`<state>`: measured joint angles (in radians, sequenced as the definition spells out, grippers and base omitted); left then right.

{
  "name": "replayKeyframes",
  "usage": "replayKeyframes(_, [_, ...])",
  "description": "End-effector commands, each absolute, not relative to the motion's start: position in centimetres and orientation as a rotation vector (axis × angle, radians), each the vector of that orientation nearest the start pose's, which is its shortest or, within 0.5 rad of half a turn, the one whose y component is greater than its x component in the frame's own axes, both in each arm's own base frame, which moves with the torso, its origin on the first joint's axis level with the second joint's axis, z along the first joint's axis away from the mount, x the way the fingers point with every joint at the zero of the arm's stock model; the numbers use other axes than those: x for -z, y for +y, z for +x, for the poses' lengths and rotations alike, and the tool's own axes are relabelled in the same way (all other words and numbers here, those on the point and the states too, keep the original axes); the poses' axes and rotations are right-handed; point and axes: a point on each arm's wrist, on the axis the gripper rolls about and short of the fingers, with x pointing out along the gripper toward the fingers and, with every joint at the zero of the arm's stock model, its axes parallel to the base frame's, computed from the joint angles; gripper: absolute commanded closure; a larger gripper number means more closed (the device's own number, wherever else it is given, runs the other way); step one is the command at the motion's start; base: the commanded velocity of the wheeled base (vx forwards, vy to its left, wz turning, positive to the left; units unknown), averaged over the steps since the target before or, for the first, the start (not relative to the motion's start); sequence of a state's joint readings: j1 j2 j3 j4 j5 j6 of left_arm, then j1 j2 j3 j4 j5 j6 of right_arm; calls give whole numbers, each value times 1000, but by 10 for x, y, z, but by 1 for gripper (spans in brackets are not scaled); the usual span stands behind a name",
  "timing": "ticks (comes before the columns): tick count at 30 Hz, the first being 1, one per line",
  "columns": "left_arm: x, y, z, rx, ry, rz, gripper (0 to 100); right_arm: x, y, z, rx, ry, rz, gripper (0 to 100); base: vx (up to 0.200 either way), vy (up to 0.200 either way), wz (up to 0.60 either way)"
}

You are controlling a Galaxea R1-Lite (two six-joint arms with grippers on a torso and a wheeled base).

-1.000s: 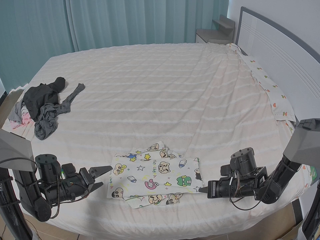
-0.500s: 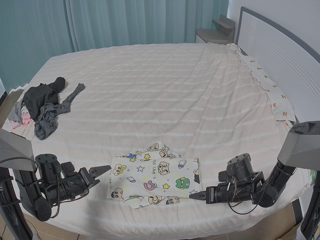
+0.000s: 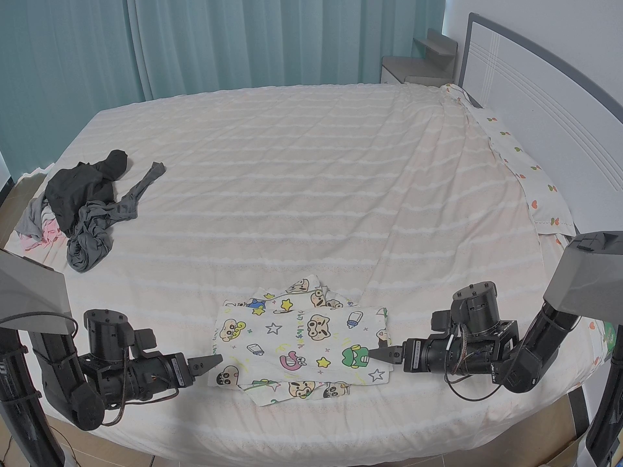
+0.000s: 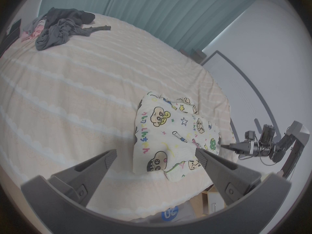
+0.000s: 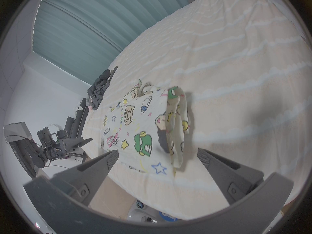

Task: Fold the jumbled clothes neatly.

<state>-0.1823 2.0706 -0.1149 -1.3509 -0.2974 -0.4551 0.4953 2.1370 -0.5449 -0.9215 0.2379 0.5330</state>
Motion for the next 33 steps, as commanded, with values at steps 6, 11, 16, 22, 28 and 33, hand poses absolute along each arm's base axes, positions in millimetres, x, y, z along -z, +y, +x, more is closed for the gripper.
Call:
replayKeyframes(6, [-19, -64, 285, 327, 764, -449, 0, 5, 157, 293, -484, 855, 404, 0, 0, 0, 0])
replayKeyframes(11, [-14, -69, 305, 326, 774, -447, 0, 10, 160, 297, -485, 859, 407, 0, 0, 0, 0])
replayKeyframes(16, [-2, -73, 313, 322, 807, -440, 0, 13, 162, 299, -487, 862, 409, 0, 0, 0, 0])
replayKeyframes(22, [12, -73, 317, 315, 838, -436, 0, 13, 162, 299, -486, 860, 409, 0, 0, 0, 0])
replayKeyframes(28, [18, -74, 317, 323, 854, -439, 0, 10, 160, 297, -479, 858, 414, 0, 0, 0, 0])
replayKeyframes(33, [18, -75, 321, 336, 846, -443, 0, -4, 154, 287, -481, 842, 433, 0, 0, 0, 0])
